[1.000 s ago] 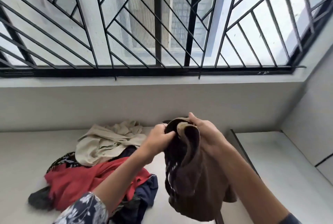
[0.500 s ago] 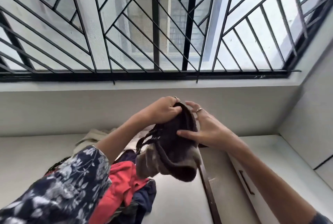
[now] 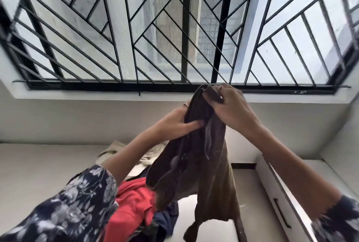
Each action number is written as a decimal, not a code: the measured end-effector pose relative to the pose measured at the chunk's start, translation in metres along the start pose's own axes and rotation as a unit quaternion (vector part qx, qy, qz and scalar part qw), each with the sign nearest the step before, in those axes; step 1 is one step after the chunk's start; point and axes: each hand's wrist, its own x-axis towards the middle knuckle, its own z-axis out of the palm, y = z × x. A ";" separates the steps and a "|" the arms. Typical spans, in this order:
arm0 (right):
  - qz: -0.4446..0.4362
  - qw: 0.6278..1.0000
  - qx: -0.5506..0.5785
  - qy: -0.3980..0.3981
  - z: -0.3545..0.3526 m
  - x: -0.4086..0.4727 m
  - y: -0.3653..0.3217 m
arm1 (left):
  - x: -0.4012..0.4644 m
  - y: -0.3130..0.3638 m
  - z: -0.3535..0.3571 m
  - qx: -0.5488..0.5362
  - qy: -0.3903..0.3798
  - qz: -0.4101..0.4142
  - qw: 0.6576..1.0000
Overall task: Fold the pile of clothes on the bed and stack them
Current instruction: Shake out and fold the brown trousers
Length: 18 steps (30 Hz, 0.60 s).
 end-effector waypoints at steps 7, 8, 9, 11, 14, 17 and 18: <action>0.083 0.989 0.120 0.011 -0.020 0.013 0.004 | -0.039 -0.088 0.026 0.141 0.100 -0.054 0.984; 0.097 0.985 0.140 0.017 -0.025 0.013 0.009 | -0.039 -0.088 0.024 0.147 0.099 -0.054 0.983; 0.114 0.981 0.158 0.023 -0.029 0.014 0.015 | -0.038 -0.087 0.020 0.152 0.094 -0.044 0.983; 0.148 0.969 0.193 0.031 -0.040 0.012 0.031 | -0.032 -0.081 0.006 0.169 0.073 0.000 0.983; 0.183 0.956 0.225 0.042 -0.050 0.007 0.054 | -0.024 -0.060 -0.021 0.259 0.005 0.063 0.964; 0.194 0.953 0.228 0.040 -0.053 -0.001 0.069 | -0.019 -0.027 -0.036 0.417 -0.122 0.136 0.890; 0.197 0.953 0.227 0.036 -0.054 -0.004 0.072 | -0.018 -0.014 -0.039 0.477 -0.173 0.154 0.848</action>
